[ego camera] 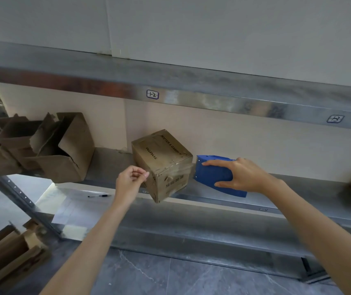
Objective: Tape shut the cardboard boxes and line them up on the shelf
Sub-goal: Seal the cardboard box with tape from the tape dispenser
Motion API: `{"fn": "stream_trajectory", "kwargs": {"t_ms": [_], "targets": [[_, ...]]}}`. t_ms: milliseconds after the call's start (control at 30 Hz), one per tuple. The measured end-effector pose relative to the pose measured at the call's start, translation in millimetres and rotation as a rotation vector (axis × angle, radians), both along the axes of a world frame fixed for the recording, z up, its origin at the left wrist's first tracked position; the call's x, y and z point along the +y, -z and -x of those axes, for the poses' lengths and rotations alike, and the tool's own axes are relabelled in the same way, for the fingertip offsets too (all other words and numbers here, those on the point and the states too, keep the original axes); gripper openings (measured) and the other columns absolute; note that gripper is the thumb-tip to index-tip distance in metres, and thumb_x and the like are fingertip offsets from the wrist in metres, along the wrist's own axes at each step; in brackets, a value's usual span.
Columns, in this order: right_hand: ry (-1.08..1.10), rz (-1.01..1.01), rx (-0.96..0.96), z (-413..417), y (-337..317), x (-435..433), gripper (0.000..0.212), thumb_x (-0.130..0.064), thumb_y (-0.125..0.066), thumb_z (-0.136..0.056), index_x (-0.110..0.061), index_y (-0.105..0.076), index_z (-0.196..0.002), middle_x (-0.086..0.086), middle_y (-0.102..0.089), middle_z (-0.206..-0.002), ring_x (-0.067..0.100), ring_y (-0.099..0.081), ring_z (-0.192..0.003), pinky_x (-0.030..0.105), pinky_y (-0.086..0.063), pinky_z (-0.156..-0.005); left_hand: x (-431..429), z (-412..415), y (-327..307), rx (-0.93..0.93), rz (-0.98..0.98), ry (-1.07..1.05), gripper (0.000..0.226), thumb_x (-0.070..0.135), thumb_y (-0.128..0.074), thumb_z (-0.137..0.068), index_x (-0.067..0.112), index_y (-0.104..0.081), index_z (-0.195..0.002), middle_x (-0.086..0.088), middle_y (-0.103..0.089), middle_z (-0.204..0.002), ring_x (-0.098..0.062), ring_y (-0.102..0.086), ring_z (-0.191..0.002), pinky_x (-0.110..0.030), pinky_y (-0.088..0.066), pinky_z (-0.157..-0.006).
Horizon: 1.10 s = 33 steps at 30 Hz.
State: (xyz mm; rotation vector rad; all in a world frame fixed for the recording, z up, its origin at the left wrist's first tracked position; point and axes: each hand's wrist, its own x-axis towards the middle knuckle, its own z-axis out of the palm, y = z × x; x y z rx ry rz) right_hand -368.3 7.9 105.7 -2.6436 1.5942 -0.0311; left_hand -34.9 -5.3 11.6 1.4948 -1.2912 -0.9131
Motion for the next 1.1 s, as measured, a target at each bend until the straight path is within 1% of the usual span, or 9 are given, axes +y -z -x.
{"fn": "stream_trajectory", "kwargs": {"t_ms": [133, 367, 500, 600, 700, 800, 867, 933, 1100], "targets": [[0.009, -0.003, 0.021, 1.1, 2.1, -4.2, 0.066, -0.056, -0.060, -0.089, -0.057, -0.022, -0.143, -0.009, -0.066, -0.107, 0.003, -0.044, -0.064, 0.006, -0.029, -0.057, -2.2, 6.9, 6.9, 0.011, 0.026, 0.002, 0.010, 0.014, -0.071, -0.089, 0.018, -0.062, -0.086, 0.000, -0.068, -0.084, -0.012, -0.066, -0.076, -0.019, -0.049, -0.068], [0.029, -0.022, 0.012, -0.5, 7.9, -5.7, 0.066, -0.056, -0.060, -0.088, -0.058, -0.023, -0.143, -0.012, -0.065, -0.101, -0.005, -0.040, -0.055, 0.008, -0.027, -0.052, 3.4, 28.9, 23.4, 0.093, 0.081, -0.006, 0.006, 0.014, -0.056, -0.099, 0.010, -0.053, -0.100, -0.008, -0.064, -0.102, -0.023, -0.062, -0.097, -0.039, -0.052, -0.086], [0.030, -0.025, 0.009, -2.2, 10.2, -4.6, 0.065, -0.056, -0.059, -0.089, -0.055, -0.024, -0.144, -0.012, -0.064, -0.102, -0.006, -0.041, -0.055, 0.008, -0.028, -0.053, 5.5, 36.6, 26.6, 0.103, 0.064, -0.011, 0.008, 0.020, -0.049, -0.102, 0.013, -0.045, -0.104, -0.005, -0.060, -0.107, -0.021, -0.059, -0.103, -0.030, -0.050, -0.084], [0.029, -0.017, 0.005, -4.5, 10.5, -4.4, 0.065, -0.055, -0.060, -0.089, -0.054, -0.025, -0.144, -0.016, -0.055, -0.090, -0.005, -0.040, -0.053, 0.008, -0.029, -0.053, 3.1, 38.7, 26.7, 0.026, 0.122, -0.047, 0.011, 0.020, -0.050, -0.101, 0.015, -0.045, -0.109, -0.003, -0.055, -0.110, -0.023, -0.058, -0.105, -0.023, -0.048, -0.080], [0.023, -0.009, -0.001, -7.5, 10.6, -4.4, 0.065, -0.054, -0.061, -0.089, -0.052, -0.028, -0.145, -0.018, -0.046, -0.084, -0.005, -0.036, -0.051, 0.009, -0.027, -0.052, 2.1, 40.1, 24.9, -0.066, 0.099, -0.102, 0.035, 0.021, -0.061, -0.096, 0.018, -0.046, -0.127, -0.007, -0.039, -0.134, -0.026, -0.057, -0.110, -0.040, -0.056, -0.086], [0.022, -0.008, -0.012, -9.3, 9.8, -5.5, 0.065, -0.053, -0.062, -0.088, -0.051, -0.030, -0.145, -0.020, -0.042, -0.080, -0.005, -0.035, -0.049, 0.007, -0.025, -0.051, -1.8, 39.9, 22.2, -0.282, 0.265, -0.093, 0.046, 0.014, -0.066, -0.092, 0.017, -0.051, -0.135, -0.008, -0.033, -0.149, -0.027, -0.045, -0.131, -0.040, -0.048, -0.103], [0.022, -0.012, -0.010, -9.9, 9.1, -6.2, 0.065, -0.053, -0.063, -0.088, -0.051, -0.030, -0.145, -0.022, -0.039, -0.074, -0.005, -0.035, -0.048, 0.008, -0.024, -0.050, -9.4, 37.0, 21.1, -0.369, 0.368, -0.016, 0.043, 0.009, -0.063, -0.094, 0.018, -0.056, -0.135, -0.003, -0.036, -0.154, -0.021, -0.032, -0.144, -0.037, -0.033, -0.113], [0.021, -0.018, -0.010, -9.9, 8.2, -7.0, 0.065, -0.052, -0.063, -0.088, -0.050, -0.031, -0.145, -0.023, -0.038, -0.072, -0.005, -0.035, -0.047, 0.007, -0.024, -0.048, -15.0, 35.4, 23.0, -0.389, 0.398, 0.065, 0.038, 0.004, -0.057, -0.096, 0.018, -0.060, -0.130, 0.004, -0.045, -0.150, -0.014, -0.027, -0.147, -0.037, -0.029, -0.115], [0.039, -0.021, -0.010, -8.1, 8.4, -10.3, 0.066, -0.052, -0.063, -0.088, -0.053, -0.029, -0.144, -0.025, -0.039, -0.067, -0.003, -0.037, -0.045, 0.009, -0.024, -0.047, -16.4, 44.0, 30.5, -0.370, 0.430, -0.002, 0.028, 0.000, -0.063, -0.088, 0.011, -0.064, -0.114, -0.003, -0.055, -0.139, -0.022, -0.034, -0.144, -0.044, -0.048, -0.103]]}}
